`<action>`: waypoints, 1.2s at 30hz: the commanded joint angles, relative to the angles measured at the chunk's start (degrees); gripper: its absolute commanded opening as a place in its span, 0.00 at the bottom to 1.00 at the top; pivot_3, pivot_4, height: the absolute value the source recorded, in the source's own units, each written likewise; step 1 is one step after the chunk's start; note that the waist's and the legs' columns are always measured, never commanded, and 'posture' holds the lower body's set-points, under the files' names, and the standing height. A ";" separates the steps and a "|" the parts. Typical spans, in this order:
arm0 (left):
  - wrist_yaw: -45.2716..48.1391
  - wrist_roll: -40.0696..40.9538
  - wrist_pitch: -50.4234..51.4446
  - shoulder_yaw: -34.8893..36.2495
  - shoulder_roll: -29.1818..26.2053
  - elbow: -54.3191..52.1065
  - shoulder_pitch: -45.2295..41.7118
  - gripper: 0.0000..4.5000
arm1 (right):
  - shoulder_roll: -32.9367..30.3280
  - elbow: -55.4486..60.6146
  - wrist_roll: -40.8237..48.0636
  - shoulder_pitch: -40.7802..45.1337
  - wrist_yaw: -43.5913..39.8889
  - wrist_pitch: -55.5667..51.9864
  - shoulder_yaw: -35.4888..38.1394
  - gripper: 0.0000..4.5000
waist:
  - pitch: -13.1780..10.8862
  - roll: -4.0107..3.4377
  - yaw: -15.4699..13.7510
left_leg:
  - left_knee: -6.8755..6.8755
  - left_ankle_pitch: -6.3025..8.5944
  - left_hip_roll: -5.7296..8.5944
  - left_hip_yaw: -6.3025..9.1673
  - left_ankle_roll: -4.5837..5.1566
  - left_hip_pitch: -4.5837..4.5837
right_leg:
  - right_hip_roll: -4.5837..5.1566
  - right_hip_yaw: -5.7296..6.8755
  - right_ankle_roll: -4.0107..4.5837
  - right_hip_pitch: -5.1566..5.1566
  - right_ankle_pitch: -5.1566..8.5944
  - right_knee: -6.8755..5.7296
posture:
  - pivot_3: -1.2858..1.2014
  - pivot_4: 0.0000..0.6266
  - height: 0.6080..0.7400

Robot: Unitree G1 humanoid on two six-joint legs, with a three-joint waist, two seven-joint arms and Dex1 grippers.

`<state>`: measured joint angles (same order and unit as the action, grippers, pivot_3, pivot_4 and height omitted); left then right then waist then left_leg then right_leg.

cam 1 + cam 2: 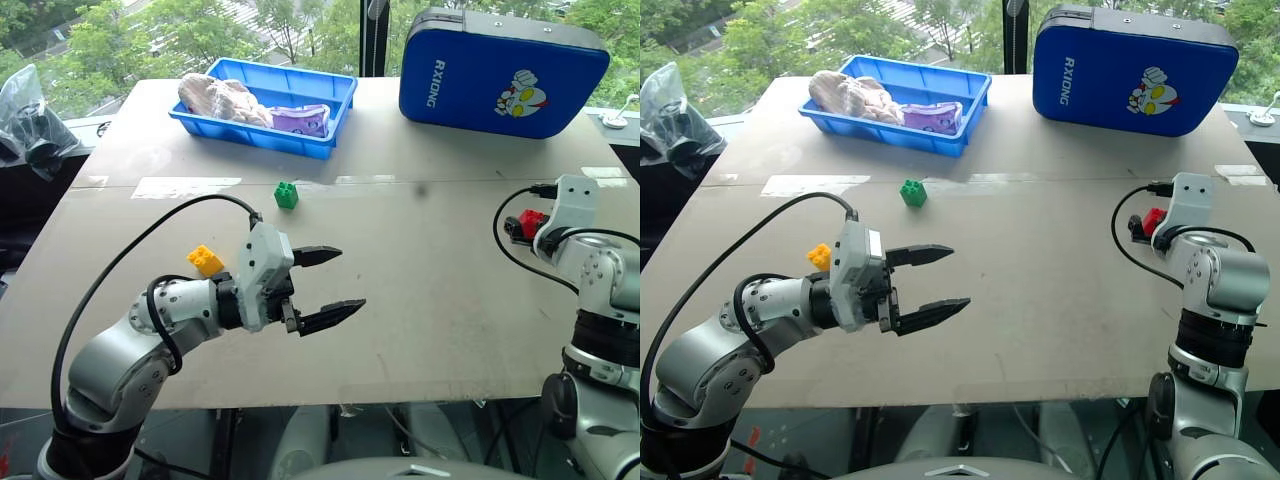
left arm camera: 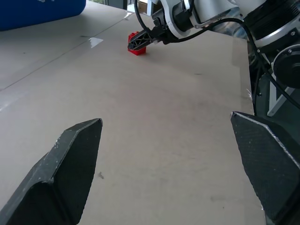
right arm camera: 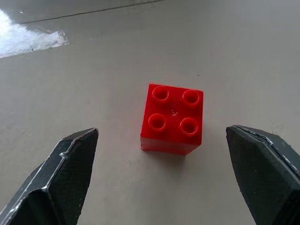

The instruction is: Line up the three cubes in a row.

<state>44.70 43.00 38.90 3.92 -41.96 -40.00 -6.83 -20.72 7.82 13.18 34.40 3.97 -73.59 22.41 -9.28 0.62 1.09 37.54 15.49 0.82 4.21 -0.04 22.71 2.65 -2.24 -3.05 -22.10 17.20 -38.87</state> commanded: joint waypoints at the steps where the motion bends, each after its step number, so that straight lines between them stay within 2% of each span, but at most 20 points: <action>1: -0.50 0.99 -0.55 0.74 0.02 -1.59 -0.96 0.99 | -1.21 -1.84 -0.81 2.53 -0.41 1.55 0.29 1.00 | 0.00 0.00 0.06 | 0.00 0.00 0.00 -0.01 0.00 0.00 | 0.00 -0.01 0.00 0.00 0.00 -0.01 | 0.52 0.24 1.00; 3: -0.64 1.00 -0.59 0.77 0.02 -1.62 -1.30 0.99 | -1.18 -3.01 -0.99 3.28 -0.66 2.01 0.00 1.00 | 0.00 0.00 0.09 | 0.00 0.00 0.00 -0.01 0.00 0.00 | 0.00 -0.01 0.00 0.00 0.00 0.00 | 0.52 0.24 1.00; 4: -0.73 0.95 -0.64 0.57 0.12 -1.66 -1.58 1.00 | -1.40 -4.11 -1.19 3.46 -1.07 2.73 -0.66 0.95 | 0.00 0.00 0.10 | 0.00 0.00 0.00 -0.02 0.00 0.00 | 0.00 -0.02 0.00 0.00 0.00 0.00 | 0.52 0.24 1.00; 5: -0.83 0.96 -0.67 0.45 0.20 -1.70 -1.71 1.00 | -1.60 -4.98 -1.30 3.53 -1.45 3.00 -1.10 0.95 | 0.00 0.00 0.11 | 0.00 0.00 0.00 -0.02 0.00 0.00 | 0.00 -0.02 0.00 0.00 0.00 0.00 | 0.52 0.24 1.00; 9: -0.46 0.48 -1.34 0.33 0.32 -1.27 -1.10 1.00 | -2.45 -6.89 -1.67 2.79 -2.91 4.50 -2.00 0.57 | 0.00 -0.01 0.26 | 0.00 0.00 0.00 -0.04 0.00 0.00 | -0.01 -0.03 0.00 0.00 0.00 0.00 | 0.52 0.24 1.00; 11: -0.07 0.10 -1.82 0.28 0.29 -0.92 -0.72 1.00 | -3.43 -7.22 -1.84 2.40 -4.23 5.47 -3.21 0.34 | 0.00 -0.01 0.38 | 0.00 0.00 0.00 -0.04 0.00 0.00 | -0.01 -0.03 0.00 0.00 0.00 0.01 | 0.52 0.24 1.00; 12: 0.03 -0.01 -2.02 0.26 0.26 -0.86 -0.57 1.00 | -3.76 -7.30 -1.87 2.25 -4.74 5.83 -3.61 0.29 | 0.00 -0.01 0.49 | 0.00 0.00 0.00 -0.04 0.00 0.00 | 0.00 -0.03 0.00 0.00 0.00 0.01 | 0.52 0.24 1.00; 17: 0.74 -1.11 -3.47 0.31 0.28 -0.39 1.33 1.00 | -8.31 -7.31 -1.01 0.40 -11.90 8.84 -8.12 0.29 | 0.00 -0.01 0.99 | 0.00 0.00 -0.01 -0.03 0.01 0.00 | 0.00 -0.03 0.00 0.00 0.00 0.01 | 0.52 0.24 1.00; 20: 1.24 -1.02 -4.21 2.11 -0.01 -0.02 3.72 1.00 | -10.66 -2.53 5.41 -1.63 -26.19 15.38 -11.30 0.29 | 0.00 -0.01 1.29 | 0.00 0.03 -0.01 -0.04 0.05 0.00 | 0.00 -0.05 -0.01 0.00 0.00 0.01 | 0.52 0.24 1.00; 22: 2.60 0.12 -4.87 4.69 -0.60 -0.23 7.12 1.00 | -14.85 3.01 9.07 -3.72 -39.25 20.76 -16.47 0.29 | -0.04 -0.08 1.68 | 0.00 0.12 -0.06 -0.06 0.21 -0.01 | -0.05 -0.10 -0.01 -0.01 0.00 0.04 | 0.52 0.24 1.00; 25: 5.12 -0.05 -6.72 8.16 -1.46 -0.61 12.44 1.00 | -20.12 6.54 9.28 -5.04 -53.22 30.09 -24.34 0.29 | -0.07 -0.12 1.72 | -0.04 0.16 -0.13 -0.04 0.27 -0.04 | -0.08 -0.12 0.00 -0.04 0.00 0.05 | 0.52 0.24 1.00; 30: 9.60 -1.40 -11.04 13.99 -2.59 -0.14 21.33 1.00 | -19.35 -0.06 3.35 1.51 -65.63 43.42 -37.65 0.29 | -0.07 -0.08 1.19 | 0.00 0.16 -0.12 -0.01 0.27 -0.11 | 0.00 -0.04 0.00 0.04 0.00 0.05 | 0.52 0.24 1.00; 36: 11.80 -1.56 -13.61 17.60 -2.78 0.17 25.17 1.00 | -17.11 -11.47 -2.64 6.86 -74.10 54.62 -45.17 0.29 | -0.08 -0.04 0.42 | 0.03 0.10 -0.05 0.16 0.16 -0.09 | 0.11 0.17 0.00 0.12 0.00 0.09 | 0.52 0.24 1.00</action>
<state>55.89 41.21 26.91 20.02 -44.62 -39.12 17.88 -37.79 -1.83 12.01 39.88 -67.57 -22.73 -22.50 -9.36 0.58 1.51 37.57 15.51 0.78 4.37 -0.01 22.63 2.78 -2.07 -3.05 -21.98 17.20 -38.74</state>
